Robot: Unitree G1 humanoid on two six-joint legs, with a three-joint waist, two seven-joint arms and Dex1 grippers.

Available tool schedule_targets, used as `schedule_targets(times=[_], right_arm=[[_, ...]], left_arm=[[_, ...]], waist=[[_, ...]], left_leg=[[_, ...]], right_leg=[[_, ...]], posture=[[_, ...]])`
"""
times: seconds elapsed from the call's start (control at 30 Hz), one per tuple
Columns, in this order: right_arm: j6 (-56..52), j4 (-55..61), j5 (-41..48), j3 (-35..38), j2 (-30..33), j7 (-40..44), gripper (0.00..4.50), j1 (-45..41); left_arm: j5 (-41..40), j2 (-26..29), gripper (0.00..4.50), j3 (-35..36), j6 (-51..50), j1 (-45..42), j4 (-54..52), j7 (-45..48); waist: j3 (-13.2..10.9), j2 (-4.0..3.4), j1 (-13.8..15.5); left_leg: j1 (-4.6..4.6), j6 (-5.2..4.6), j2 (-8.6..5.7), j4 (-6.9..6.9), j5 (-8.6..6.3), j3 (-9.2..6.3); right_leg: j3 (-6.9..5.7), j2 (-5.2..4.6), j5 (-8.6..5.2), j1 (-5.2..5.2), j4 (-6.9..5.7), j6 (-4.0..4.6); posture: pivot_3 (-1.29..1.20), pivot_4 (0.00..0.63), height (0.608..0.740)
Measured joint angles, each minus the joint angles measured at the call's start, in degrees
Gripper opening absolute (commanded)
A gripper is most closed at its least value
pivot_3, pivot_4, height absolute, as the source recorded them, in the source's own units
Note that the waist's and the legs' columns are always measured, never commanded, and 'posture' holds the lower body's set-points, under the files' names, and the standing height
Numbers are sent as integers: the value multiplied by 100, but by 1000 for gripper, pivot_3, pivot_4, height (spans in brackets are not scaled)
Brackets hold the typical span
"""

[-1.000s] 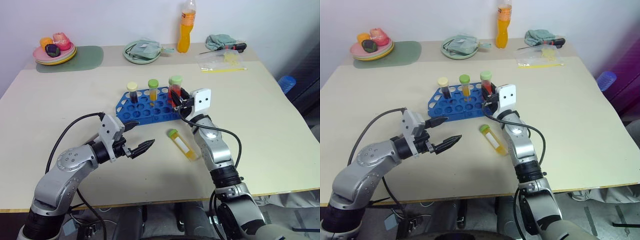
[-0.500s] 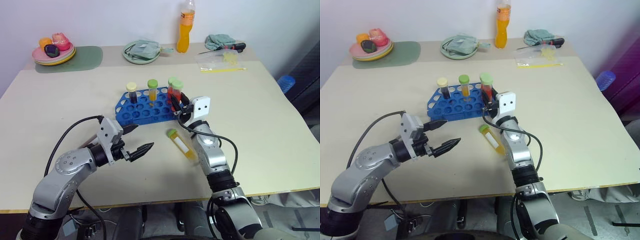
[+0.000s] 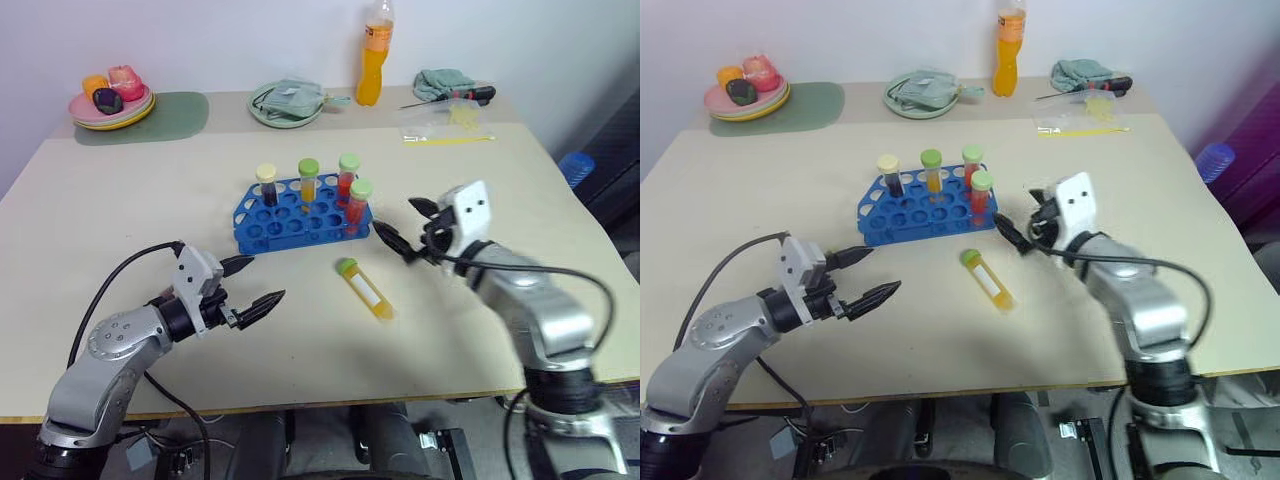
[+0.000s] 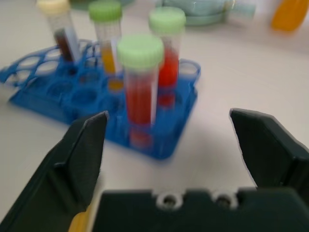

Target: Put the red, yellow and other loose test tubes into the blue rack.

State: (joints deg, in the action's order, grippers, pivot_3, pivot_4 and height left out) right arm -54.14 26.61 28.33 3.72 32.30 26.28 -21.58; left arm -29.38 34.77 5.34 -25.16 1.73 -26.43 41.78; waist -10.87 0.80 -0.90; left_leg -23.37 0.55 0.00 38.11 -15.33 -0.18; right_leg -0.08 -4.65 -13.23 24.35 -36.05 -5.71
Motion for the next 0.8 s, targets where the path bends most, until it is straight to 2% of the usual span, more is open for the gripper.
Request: schedule_targets(times=[0.03,0.1,0.2,0.3,0.5,0.63,0.77,0.8], right_arm=[[-685,193,293,-6,187,47,4468,-183],[-2220,434,817,-4,179,-3,4468,-938],[-3487,243,1447,-386,-62,-563,4468,-1858],[-3795,-651,2407,-993,-103,-1585,4468,-2122],[-3801,-1980,4479,-1830,270,-3635,4468,-2759],[-3802,-2604,5520,-2210,299,-4699,4468,-3022],[-3801,-3099,6199,-2397,308,-5496,4468,-3174],[-3802,-3240,6343,-2417,292,-5692,3954,-3232]], left_arm=[[13,-1,4500,-8,57,-48,78,58],[46,-10,4500,-54,155,-233,291,185],[122,-79,4500,-240,278,-462,508,335],[173,-116,4500,-281,352,-471,649,433],[194,-140,4500,-302,361,-337,556,415],[189,-195,4500,-350,282,-172,239,249],[178,-235,4500,-368,155,-150,17,84],[174,-240,4500,-373,105,-152,-20,36]], waist=[[-4,-6,-15],[-4,-7,-26],[2,-3,8],[1,-2,40],[1,0,5],[0,0,14],[1,0,11],[1,0,11]], left_leg=[[1,0,1,0,0,2],[3,0,7,0,0,1],[1,0,6,-1,0,-5],[-15,-2,-8,-2,-1,-5],[-20,-13,-25,4,-7,13],[-19,-13,-16,3,-7,5],[-19,-14,-15,4,-7,6],[-18,-14,-13,4,-7,5]], right_leg=[[0,1,-1,3,-2,3],[0,13,-4,7,-6,9],[-3,15,-5,6,-7,14],[-4,-11,-5,9,0,13],[-1,-37,-1,10,10,4],[-3,-25,5,10,5,-6],[-3,-21,5,10,4,-6],[-3,-17,5,10,4,-7]], posture=[[0,150,740],[0,150,740],[0,150,740],[0,150,740],[0,150,740],[0,150,740],[0,150,740],[0,150,740]])
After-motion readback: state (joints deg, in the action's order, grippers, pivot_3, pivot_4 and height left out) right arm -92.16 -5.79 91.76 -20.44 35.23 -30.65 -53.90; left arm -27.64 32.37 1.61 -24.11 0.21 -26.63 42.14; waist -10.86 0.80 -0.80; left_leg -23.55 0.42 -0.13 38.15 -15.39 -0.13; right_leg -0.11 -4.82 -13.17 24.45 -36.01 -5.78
